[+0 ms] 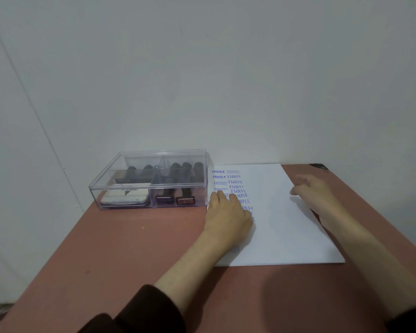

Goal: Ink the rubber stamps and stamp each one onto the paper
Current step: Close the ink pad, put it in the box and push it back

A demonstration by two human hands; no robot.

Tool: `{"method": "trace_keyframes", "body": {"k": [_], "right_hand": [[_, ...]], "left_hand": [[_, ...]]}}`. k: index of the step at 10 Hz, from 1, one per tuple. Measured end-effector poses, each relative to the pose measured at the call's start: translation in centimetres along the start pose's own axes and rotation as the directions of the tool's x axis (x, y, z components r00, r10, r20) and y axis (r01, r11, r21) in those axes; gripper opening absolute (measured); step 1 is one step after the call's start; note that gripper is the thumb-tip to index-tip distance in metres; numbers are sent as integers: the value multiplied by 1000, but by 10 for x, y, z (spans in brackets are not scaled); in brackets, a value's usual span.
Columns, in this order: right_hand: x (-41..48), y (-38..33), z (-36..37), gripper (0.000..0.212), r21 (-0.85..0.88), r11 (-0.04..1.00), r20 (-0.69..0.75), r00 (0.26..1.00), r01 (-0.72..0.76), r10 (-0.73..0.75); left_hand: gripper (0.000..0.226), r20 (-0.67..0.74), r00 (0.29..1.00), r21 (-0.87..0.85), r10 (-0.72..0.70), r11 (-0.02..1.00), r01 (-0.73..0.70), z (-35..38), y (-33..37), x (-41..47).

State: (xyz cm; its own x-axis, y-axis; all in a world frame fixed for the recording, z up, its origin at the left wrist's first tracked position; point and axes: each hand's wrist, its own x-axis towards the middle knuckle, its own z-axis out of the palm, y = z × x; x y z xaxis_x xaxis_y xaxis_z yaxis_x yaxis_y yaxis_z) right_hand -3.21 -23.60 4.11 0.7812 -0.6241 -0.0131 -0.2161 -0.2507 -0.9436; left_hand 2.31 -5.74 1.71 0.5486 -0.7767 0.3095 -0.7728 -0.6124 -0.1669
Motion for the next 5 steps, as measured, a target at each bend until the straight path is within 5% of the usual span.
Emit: {"method": "trace_keyframes", "body": {"k": [1, 3, 5], "right_hand": [[0, 0, 1, 46, -1, 1000, -9, 1000, 3, -3], [-5, -1, 0, 43, -16, 1000, -22, 1000, 19, -19], [-39, -12, -11, 37, -97, 982, -31, 986, 162, -166]], "left_hand": [[42, -65, 997, 47, -53, 997, 56, 9, -1, -1], [36, 124, 981, -232, -148, 957, 174, -5, 0, -5], [65, 49, 979, -501, -199, 843, 196, -43, -5, -59]]}}
